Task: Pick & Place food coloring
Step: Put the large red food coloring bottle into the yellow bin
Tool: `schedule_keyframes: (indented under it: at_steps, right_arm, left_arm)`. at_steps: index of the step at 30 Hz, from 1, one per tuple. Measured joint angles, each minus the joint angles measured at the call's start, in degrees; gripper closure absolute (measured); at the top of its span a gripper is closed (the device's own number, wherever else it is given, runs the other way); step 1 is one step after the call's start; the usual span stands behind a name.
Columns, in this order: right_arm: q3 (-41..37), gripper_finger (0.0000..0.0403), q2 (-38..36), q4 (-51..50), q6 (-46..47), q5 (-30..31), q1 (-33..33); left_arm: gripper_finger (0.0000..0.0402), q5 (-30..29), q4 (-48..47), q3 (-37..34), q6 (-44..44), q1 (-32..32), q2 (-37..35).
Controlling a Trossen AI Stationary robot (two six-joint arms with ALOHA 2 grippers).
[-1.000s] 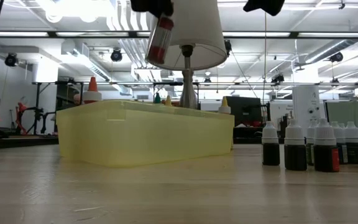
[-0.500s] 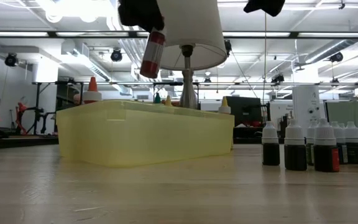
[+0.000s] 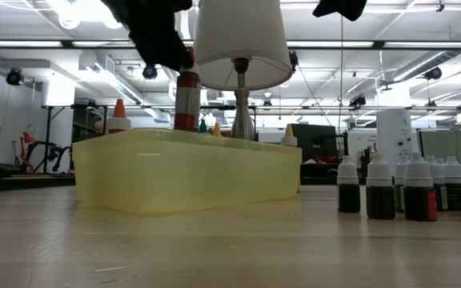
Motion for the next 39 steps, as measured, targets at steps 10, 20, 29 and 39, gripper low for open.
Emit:
schedule_keyframes:
  at_steps: [10,20,29,39]
  right_arm:
    - [0.00,0.0183,0.02,0.33,1.18,2.78,0.00]
    - [0.00,0.0183,0.04,0.42,1.39,4.98,-0.02]
    - [0.00,0.0183,0.07,0.44,1.62,4.98,-0.01]
    - [0.00,0.0183,0.07,0.54,1.60,6.62,-0.02]
  left_arm:
    - [0.0309,-0.28,7.16,-9.20,2.24,0.43,-1.63]
    - [0.0309,-0.90,14.44,-13.74,1.85,3.03,-1.62]
    - [0.0309,-0.89,16.81,-16.87,0.55,4.33,-1.57]
    - [0.0309,-0.85,20.49,-18.42,0.01,4.68,-1.55]
